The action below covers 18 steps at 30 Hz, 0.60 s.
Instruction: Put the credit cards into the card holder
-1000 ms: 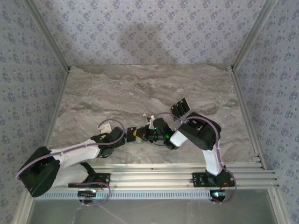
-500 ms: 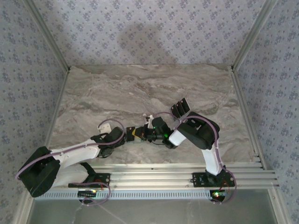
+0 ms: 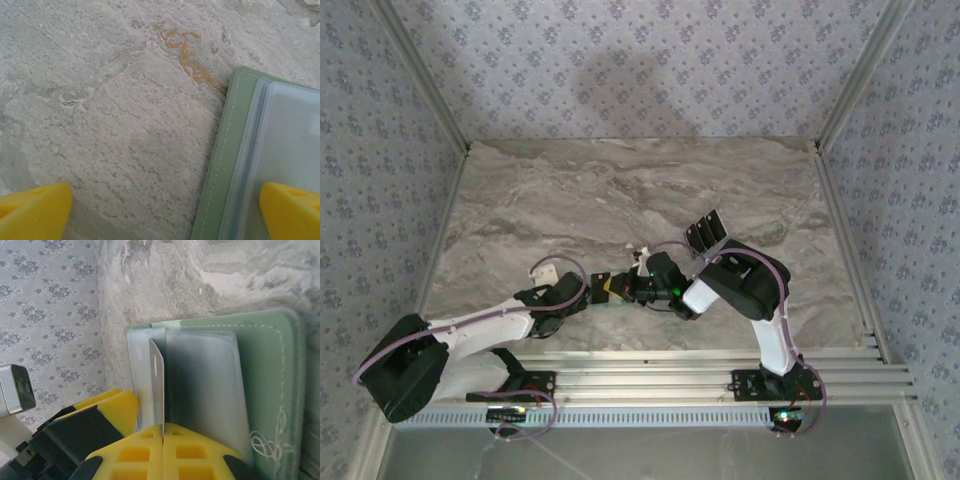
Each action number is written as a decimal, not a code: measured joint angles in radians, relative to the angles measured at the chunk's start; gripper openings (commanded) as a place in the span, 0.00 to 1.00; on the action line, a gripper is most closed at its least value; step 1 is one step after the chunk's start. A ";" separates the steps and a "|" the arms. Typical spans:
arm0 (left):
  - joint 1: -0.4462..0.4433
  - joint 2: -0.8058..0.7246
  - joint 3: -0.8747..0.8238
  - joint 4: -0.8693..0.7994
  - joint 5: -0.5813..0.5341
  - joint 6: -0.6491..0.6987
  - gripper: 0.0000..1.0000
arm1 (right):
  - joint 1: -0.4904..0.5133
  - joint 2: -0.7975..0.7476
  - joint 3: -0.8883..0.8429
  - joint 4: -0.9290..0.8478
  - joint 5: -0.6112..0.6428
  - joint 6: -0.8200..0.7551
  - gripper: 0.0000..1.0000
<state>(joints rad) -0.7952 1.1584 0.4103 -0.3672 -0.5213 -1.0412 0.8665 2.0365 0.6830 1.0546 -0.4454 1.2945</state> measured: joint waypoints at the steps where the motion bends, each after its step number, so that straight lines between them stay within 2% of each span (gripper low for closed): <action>1: 0.000 0.000 0.000 0.000 0.000 0.000 0.96 | 0.000 0.000 0.000 0.000 -0.001 0.000 0.00; 18: 0.000 0.000 0.000 0.000 0.000 0.000 0.96 | -0.005 0.024 0.050 -0.037 -0.043 0.000 0.00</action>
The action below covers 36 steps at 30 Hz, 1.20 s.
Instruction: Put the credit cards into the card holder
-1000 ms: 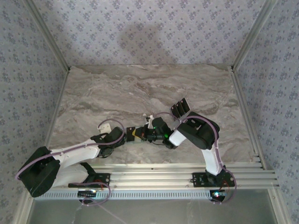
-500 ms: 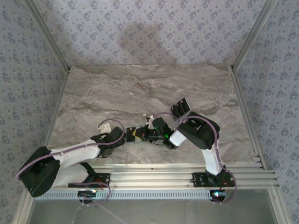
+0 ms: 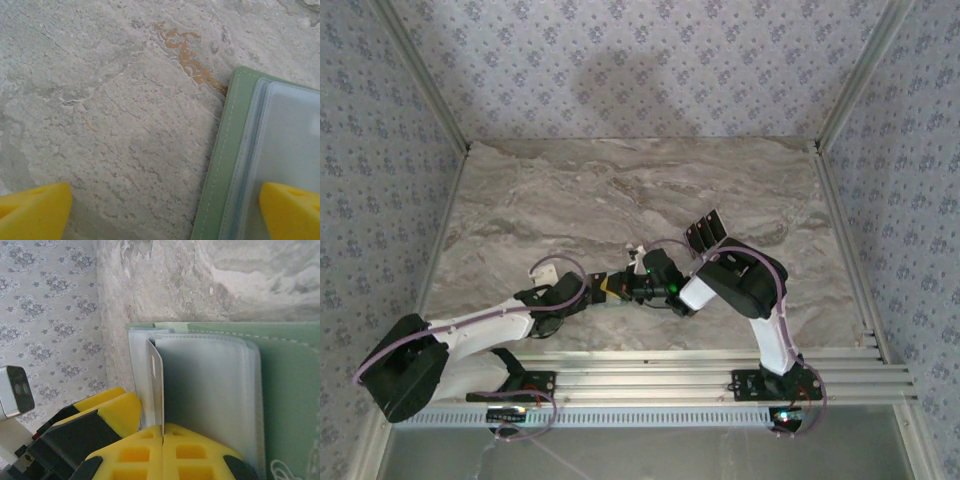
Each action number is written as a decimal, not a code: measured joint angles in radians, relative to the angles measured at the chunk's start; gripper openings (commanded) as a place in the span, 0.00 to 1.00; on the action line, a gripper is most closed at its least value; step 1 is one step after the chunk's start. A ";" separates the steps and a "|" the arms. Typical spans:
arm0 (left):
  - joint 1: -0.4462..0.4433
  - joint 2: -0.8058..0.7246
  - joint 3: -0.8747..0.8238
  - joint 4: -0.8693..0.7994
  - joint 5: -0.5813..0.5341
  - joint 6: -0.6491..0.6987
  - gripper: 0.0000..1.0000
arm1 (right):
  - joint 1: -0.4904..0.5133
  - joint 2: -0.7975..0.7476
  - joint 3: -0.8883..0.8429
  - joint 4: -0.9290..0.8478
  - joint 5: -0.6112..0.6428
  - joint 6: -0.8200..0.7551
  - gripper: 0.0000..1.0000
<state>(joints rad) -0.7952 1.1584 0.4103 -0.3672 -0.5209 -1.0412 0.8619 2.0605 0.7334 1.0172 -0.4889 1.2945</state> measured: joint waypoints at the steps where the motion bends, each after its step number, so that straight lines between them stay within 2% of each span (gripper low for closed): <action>1: 0.000 0.000 0.000 0.000 0.000 0.000 0.96 | 0.000 0.002 0.003 -0.003 -0.002 0.000 0.00; 8: 0.000 0.000 0.000 -0.006 -0.012 0.000 0.96 | 0.000 0.017 0.050 -0.045 -0.018 -0.001 0.00; 15: 0.000 -0.001 0.001 -0.008 -0.013 0.001 0.97 | 0.000 0.003 0.091 -0.121 -0.035 -0.022 0.31; 19: 0.003 -0.013 0.013 -0.037 -0.010 0.012 0.97 | 0.000 -0.047 0.111 -0.223 -0.048 -0.068 0.48; 23: 0.035 -0.036 0.045 -0.061 -0.001 0.042 0.97 | -0.009 -0.107 0.142 -0.395 -0.049 -0.147 0.56; 29: 0.116 -0.085 0.086 -0.083 0.012 0.091 0.98 | -0.029 -0.168 0.238 -0.712 -0.028 -0.294 0.54; 32: 0.143 -0.096 0.091 -0.094 0.012 0.102 0.99 | -0.029 -0.176 0.312 -0.872 0.003 -0.378 0.45; 36: 0.160 -0.096 0.091 -0.122 0.012 0.104 0.99 | -0.021 -0.176 0.418 -1.072 0.063 -0.485 0.23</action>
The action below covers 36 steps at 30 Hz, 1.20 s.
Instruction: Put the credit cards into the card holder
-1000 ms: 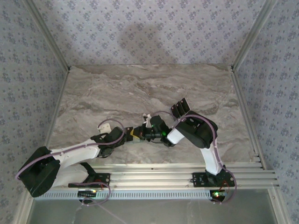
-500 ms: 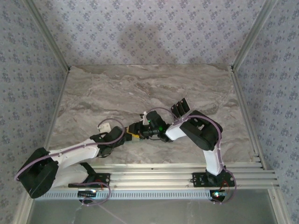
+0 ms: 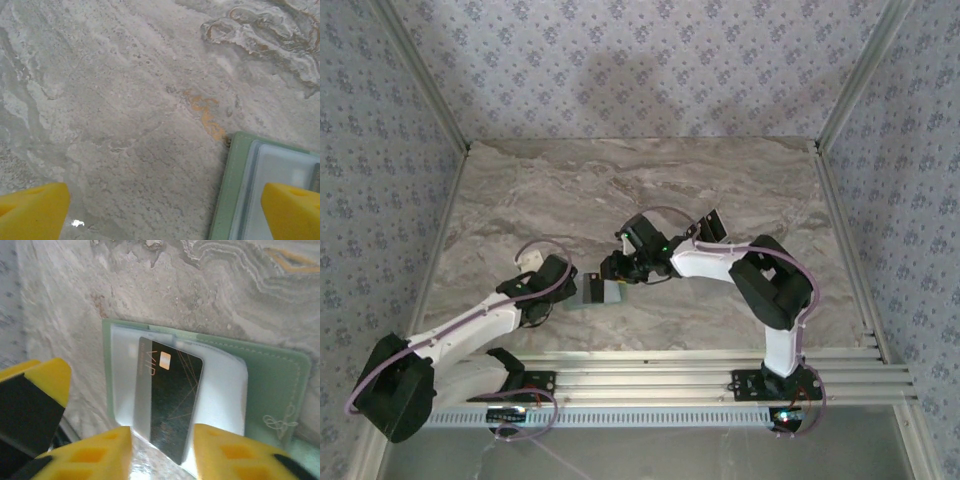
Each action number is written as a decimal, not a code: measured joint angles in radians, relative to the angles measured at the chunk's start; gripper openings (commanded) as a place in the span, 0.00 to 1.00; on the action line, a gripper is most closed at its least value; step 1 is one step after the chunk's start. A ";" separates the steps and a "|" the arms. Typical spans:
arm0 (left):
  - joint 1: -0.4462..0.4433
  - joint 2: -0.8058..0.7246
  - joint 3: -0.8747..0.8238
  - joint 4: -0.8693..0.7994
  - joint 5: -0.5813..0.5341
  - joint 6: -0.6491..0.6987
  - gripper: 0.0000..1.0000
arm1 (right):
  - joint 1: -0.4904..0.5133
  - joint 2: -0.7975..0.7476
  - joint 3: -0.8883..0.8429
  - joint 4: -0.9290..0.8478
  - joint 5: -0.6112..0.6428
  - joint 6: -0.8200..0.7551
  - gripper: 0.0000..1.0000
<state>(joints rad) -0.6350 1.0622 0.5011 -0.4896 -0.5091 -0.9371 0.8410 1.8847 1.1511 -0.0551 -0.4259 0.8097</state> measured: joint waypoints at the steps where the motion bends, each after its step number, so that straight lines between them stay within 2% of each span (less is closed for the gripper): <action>1: 0.000 0.001 0.000 -0.006 0.000 -0.004 0.98 | 0.003 0.000 0.026 -0.042 0.015 -0.021 0.20; 7: 0.000 0.019 -0.013 -0.013 0.014 -0.048 0.99 | 0.027 0.033 0.135 -0.183 0.075 -0.103 0.16; 15: 0.000 0.038 -0.080 -0.006 0.033 -0.101 0.99 | 0.037 0.119 0.158 -0.266 0.091 -0.138 0.15; 36: -0.020 0.092 -0.098 0.032 0.021 -0.127 0.99 | 0.065 0.207 0.280 -0.288 0.082 -0.145 0.15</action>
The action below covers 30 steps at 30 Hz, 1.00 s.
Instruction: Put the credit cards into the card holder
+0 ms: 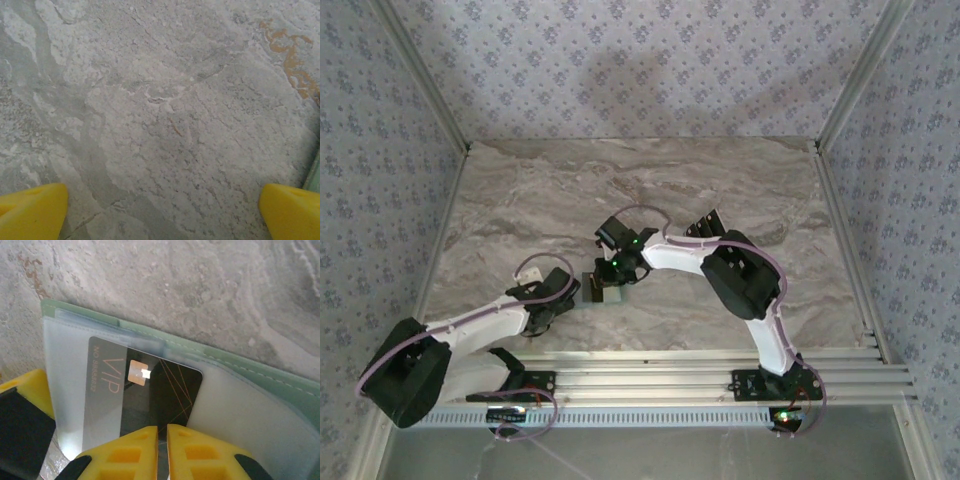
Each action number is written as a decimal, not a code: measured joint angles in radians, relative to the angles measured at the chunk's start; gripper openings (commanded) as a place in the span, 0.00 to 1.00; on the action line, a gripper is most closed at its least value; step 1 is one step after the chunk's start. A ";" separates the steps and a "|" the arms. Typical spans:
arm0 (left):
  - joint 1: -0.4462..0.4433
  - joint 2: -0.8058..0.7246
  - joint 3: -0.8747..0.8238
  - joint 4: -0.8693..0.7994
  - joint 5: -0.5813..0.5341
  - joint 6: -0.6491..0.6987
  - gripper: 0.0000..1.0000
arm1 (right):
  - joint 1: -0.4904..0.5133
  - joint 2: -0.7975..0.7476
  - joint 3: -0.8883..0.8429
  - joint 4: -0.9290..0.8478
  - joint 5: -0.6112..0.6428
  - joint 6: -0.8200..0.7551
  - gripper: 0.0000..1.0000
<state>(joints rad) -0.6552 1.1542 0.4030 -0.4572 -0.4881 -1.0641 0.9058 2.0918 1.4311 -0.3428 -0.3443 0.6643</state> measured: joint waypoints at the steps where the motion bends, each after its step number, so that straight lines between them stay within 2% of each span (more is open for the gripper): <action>1: -0.001 0.000 0.000 0.000 -0.002 0.000 0.99 | 0.001 0.005 0.006 0.000 0.000 0.000 0.15; 16: -0.014 0.001 0.000 0.003 -0.012 -0.003 0.99 | 0.013 0.051 0.085 -0.013 -0.019 0.000 0.15; 25: -0.011 -0.108 0.000 -0.034 -0.009 -0.003 1.00 | -0.015 -0.039 0.017 -0.010 -0.013 0.000 0.15; 30: 0.010 -0.105 0.000 -0.057 -0.017 -0.003 1.00 | -0.023 -0.042 0.009 -0.010 -0.008 0.000 0.15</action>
<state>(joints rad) -0.6453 1.0492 0.4030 -0.5140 -0.5049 -1.0672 0.8829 2.0502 1.4403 -0.3527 -0.3519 0.6640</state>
